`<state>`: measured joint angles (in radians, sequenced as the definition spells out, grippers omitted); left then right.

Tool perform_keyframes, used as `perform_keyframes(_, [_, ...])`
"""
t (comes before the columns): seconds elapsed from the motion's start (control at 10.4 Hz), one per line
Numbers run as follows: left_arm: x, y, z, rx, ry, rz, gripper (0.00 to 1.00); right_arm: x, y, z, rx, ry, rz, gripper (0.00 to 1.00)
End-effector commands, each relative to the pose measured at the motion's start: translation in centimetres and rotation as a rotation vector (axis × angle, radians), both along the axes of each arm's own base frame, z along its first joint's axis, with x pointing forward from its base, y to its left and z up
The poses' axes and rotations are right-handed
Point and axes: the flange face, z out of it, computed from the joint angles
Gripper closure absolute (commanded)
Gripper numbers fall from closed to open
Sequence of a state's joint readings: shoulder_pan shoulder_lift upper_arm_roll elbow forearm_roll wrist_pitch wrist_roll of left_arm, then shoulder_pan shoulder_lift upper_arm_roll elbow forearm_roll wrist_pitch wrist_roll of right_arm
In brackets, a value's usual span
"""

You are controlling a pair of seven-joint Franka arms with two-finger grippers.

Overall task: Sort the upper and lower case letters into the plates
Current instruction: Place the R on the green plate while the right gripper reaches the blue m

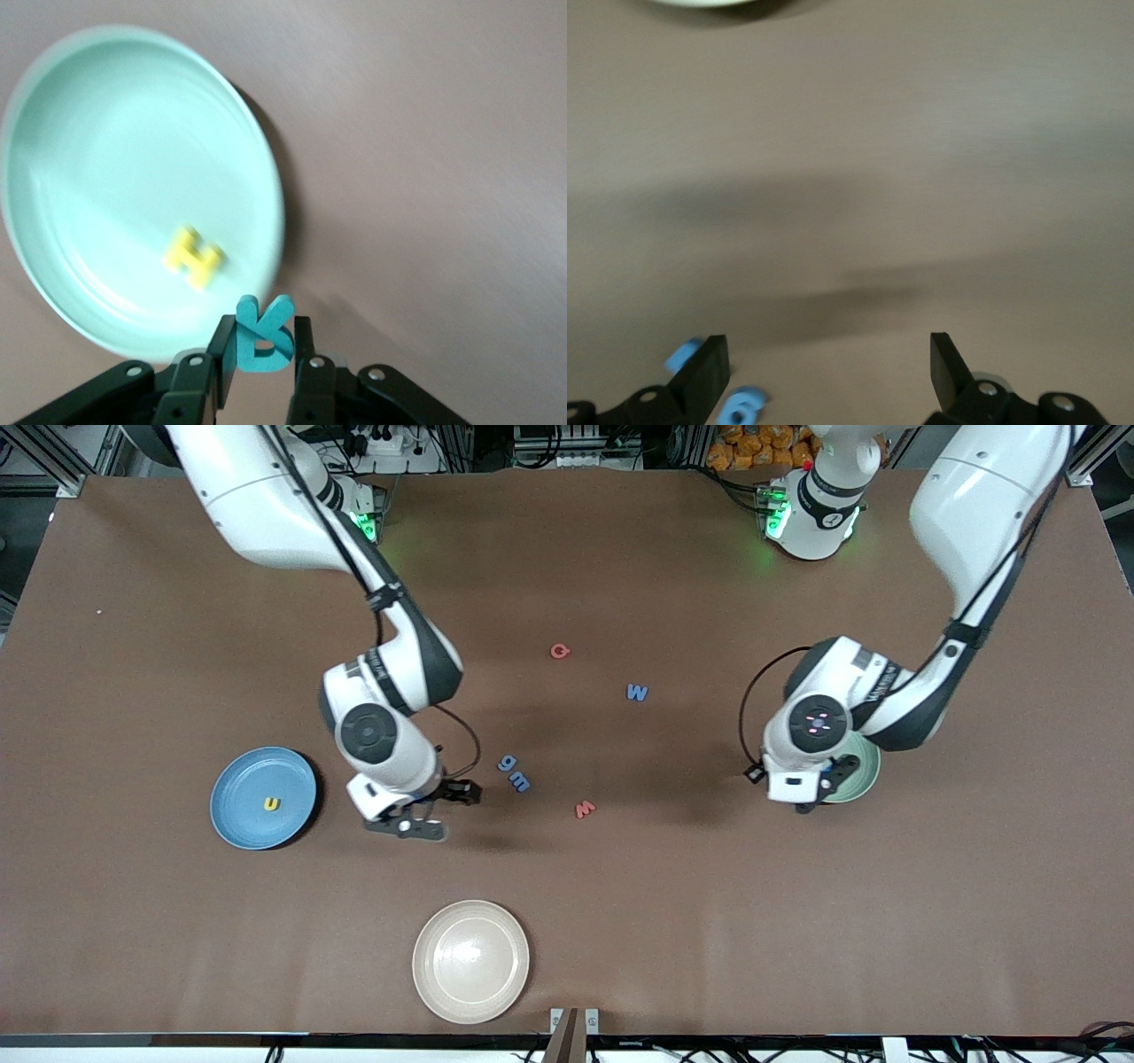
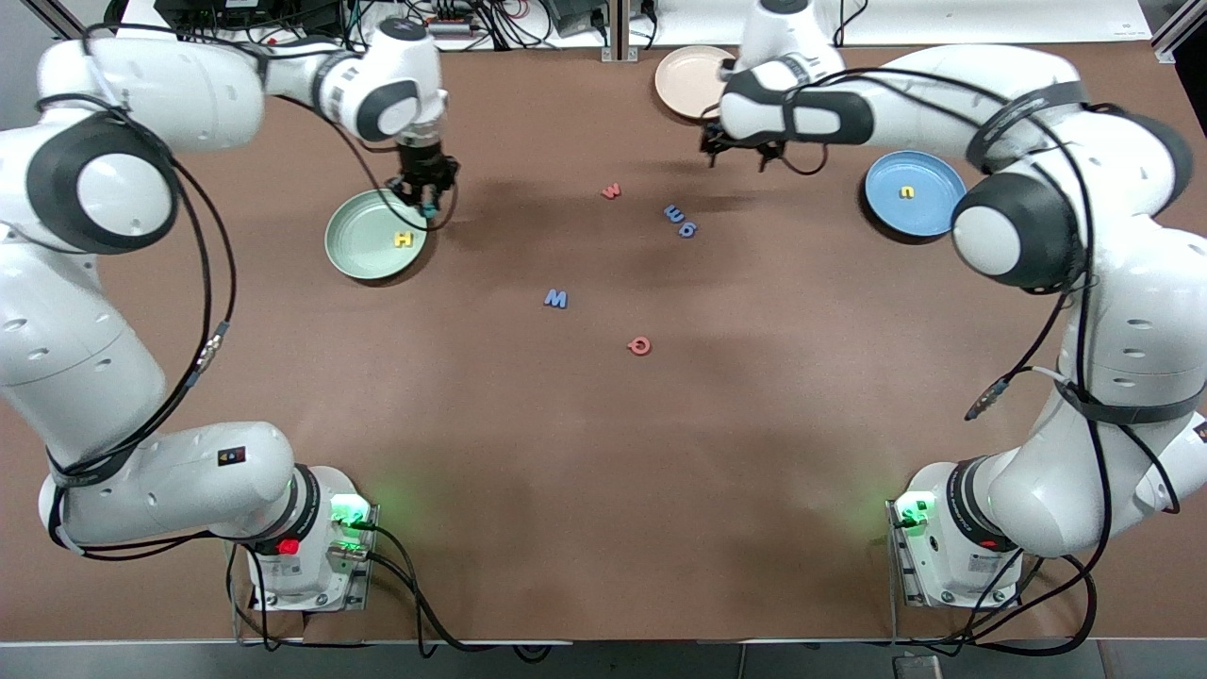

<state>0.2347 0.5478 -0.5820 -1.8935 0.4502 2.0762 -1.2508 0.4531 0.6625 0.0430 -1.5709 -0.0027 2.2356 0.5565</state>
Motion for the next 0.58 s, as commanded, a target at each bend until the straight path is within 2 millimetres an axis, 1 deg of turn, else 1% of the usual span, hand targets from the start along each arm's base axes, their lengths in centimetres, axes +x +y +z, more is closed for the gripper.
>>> perform_keyframes(0.0, [-0.9,3.8,0.4,-0.013,0.034,-0.067,0.68,-1.1,4.5,-0.5,-0.004,-0.035,0.154,0.00])
perform_keyframes(0.1, [-0.7,5.1,0.3,-0.028,0.039,-0.084,0.64,-1.8,6.1,-0.9,-0.017,-0.044,0.211,0.00])
perform_keyframes(0.19, [-0.6,5.8,0.0,-0.035,0.048,-0.095,0.26,-2.6,7.3,-2.1,-0.043,-0.043,0.248,0.00])
perform_keyframes(0.29, [-0.7,5.6,-0.1,-0.038,0.051,-0.103,0.00,-2.9,7.9,-2.6,-0.047,-0.050,0.268,0.00])
perform_keyframes(0.38, [-0.7,5.5,-0.1,-0.038,0.049,-0.104,0.00,-3.2,8.3,-4.0,-0.052,-0.062,0.289,0.00])
perform_keyframes(0.48, [-0.7,5.0,0.0,-0.039,0.048,-0.101,0.00,-3.3,9.3,-5.2,-0.045,-0.118,0.324,0.00])
